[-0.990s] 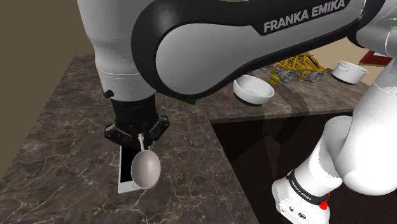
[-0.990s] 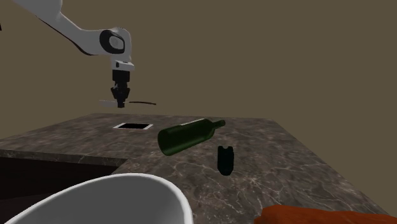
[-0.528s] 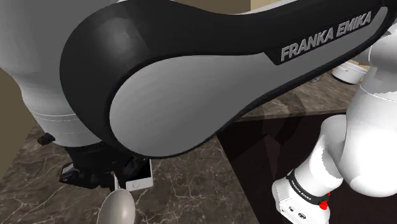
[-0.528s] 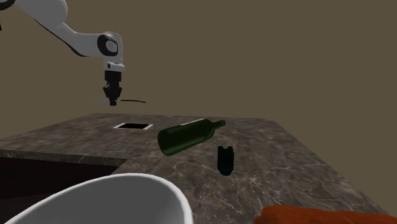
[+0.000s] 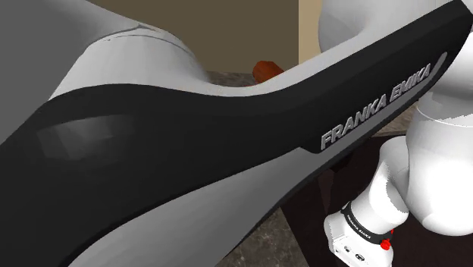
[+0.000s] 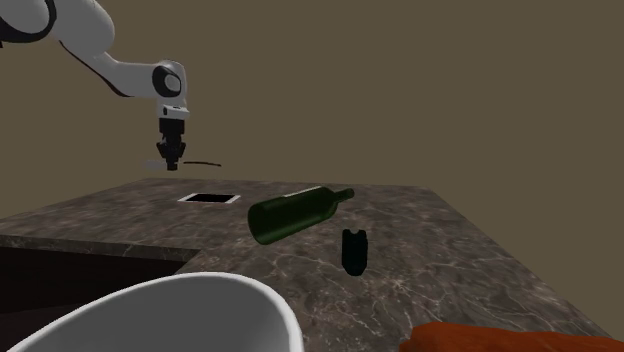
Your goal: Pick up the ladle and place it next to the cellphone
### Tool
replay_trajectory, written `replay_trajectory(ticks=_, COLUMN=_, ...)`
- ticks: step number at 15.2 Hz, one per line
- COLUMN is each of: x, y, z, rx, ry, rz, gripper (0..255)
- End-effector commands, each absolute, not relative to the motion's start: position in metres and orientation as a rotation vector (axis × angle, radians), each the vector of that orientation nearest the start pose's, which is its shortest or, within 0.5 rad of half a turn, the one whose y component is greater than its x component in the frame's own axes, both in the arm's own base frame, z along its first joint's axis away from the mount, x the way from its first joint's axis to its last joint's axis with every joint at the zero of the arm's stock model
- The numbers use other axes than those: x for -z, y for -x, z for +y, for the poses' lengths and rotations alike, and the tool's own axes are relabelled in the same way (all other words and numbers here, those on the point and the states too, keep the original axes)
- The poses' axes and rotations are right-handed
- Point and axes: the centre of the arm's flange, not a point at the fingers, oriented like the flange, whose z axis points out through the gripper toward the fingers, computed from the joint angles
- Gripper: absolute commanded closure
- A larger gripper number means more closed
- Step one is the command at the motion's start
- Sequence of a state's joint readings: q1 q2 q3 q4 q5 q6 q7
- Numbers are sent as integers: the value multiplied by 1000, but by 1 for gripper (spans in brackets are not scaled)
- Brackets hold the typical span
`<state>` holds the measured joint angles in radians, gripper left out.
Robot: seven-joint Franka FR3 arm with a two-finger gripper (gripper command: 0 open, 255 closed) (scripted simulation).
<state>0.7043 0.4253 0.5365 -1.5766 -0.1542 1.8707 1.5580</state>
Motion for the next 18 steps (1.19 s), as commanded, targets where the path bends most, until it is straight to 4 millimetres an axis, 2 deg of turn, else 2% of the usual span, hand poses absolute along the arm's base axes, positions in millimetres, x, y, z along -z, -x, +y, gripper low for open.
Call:
replay_trajectory(ticks=1, x=-405, y=-266, z=602, rx=-126, ry=3160, rz=475, gripper=255)
replay_trajectory(ticks=13, x=-340, y=-266, z=602, rx=-126, ry=3160, rz=475, gripper=255)
replay_trajectory(ticks=18, x=-340, y=-266, z=602, rx=-126, ry=3160, rz=475, gripper=255)
